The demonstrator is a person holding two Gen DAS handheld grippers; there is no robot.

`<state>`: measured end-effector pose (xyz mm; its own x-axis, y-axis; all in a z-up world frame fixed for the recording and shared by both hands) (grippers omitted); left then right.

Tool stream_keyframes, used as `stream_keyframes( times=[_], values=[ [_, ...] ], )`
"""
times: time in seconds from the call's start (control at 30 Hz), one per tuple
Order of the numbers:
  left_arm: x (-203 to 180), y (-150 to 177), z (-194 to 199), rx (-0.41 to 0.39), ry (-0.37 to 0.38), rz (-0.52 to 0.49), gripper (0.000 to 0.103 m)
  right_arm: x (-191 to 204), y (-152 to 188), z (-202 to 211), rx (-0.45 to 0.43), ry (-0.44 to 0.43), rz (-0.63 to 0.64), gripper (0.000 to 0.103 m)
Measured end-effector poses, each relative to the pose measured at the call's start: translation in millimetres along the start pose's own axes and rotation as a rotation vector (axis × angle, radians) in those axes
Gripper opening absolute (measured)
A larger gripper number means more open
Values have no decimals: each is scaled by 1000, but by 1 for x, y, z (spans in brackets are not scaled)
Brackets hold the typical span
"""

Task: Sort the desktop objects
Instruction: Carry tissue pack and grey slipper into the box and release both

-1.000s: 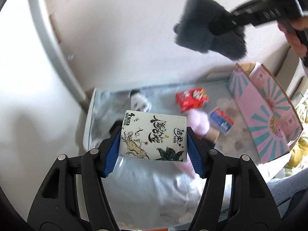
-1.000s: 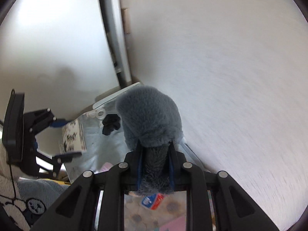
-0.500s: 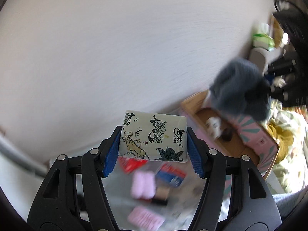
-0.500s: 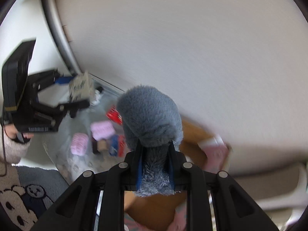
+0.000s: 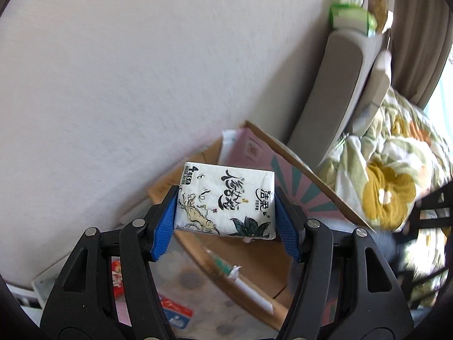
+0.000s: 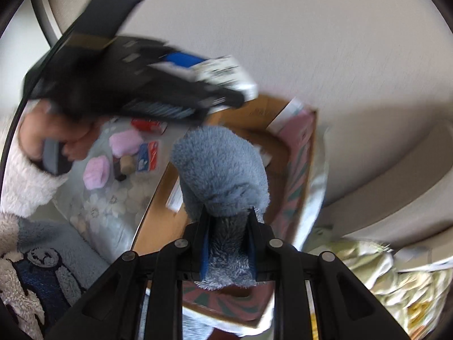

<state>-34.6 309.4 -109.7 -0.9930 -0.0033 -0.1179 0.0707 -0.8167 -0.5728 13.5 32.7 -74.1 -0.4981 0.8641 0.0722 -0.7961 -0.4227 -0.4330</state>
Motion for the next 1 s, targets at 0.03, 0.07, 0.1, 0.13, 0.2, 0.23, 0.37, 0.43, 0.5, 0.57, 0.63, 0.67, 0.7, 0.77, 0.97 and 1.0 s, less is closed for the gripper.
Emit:
stream_keyframes(
  times=[0.03, 0.07, 0.1, 0.13, 0.2, 0.23, 0.37, 0.43, 0.5, 0.57, 0.63, 0.67, 0.7, 0.77, 0.97, 1.0],
  values=[
    [0, 1, -5, 10, 1, 4, 61, 3, 4, -5, 8, -7, 0, 20],
    [2, 5, -10, 24, 7, 13, 61, 6, 10, -11, 15, -14, 3, 20],
    [3, 6, -17, 34, 18, 30, 61, 8, 15, -17, 22, -21, 3, 20],
    [2, 5, -22, 40, 24, 40, 61, 8, 18, -21, 30, -26, 3, 20],
    [3, 6, -29, 52, 20, 56, 61, 14, 24, -33, 41, -30, 5, 20],
    [4, 6, -31, 55, 12, 59, 61, 13, 25, -36, 45, -30, 8, 20],
    [7, 3, -35, 57, 24, 77, 65, 15, 28, -47, 71, -57, 52, 31],
    [8, 0, -35, 67, 12, 92, 91, 14, 27, -50, 64, -45, 59, 46],
    [11, -1, -28, 47, -24, 100, 103, 13, 28, -51, 48, -41, 46, 59],
    [15, -3, -20, 32, -37, 105, 103, 8, 26, -47, 22, -47, 30, 63],
    [19, -3, -14, 32, -71, 105, 103, 2, 23, -41, 5, -37, 15, 67],
    [20, -2, -10, 27, -85, 100, 103, -1, 21, -39, -1, -27, 6, 71],
    [22, -1, -6, 20, -101, 97, 103, -5, 19, -37, -9, -19, -3, 71],
    [26, 2, 3, 10, -128, 99, 103, -9, 15, -36, -18, -7, -18, 71],
    [44, 18, 36, -18, -157, 142, 103, -15, 4, -29, -34, 16, -25, 71],
    [47, 21, 41, -20, -173, 143, 103, -15, 2, -28, -37, 23, -22, 71]
  ],
)
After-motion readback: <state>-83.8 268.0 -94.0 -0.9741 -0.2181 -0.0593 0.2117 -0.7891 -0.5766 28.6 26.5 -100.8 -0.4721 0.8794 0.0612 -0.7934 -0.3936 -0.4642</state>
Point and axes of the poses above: each gripper's, at about its wrist camera, not at the fingertips, and z roughly against the way its jaws point, x to its left, y to its underside, the point moved 2 cm from there along -z, roughly the way its jaws point, and after that the axes turned 6 degrees about y, right-handed, at the moved point
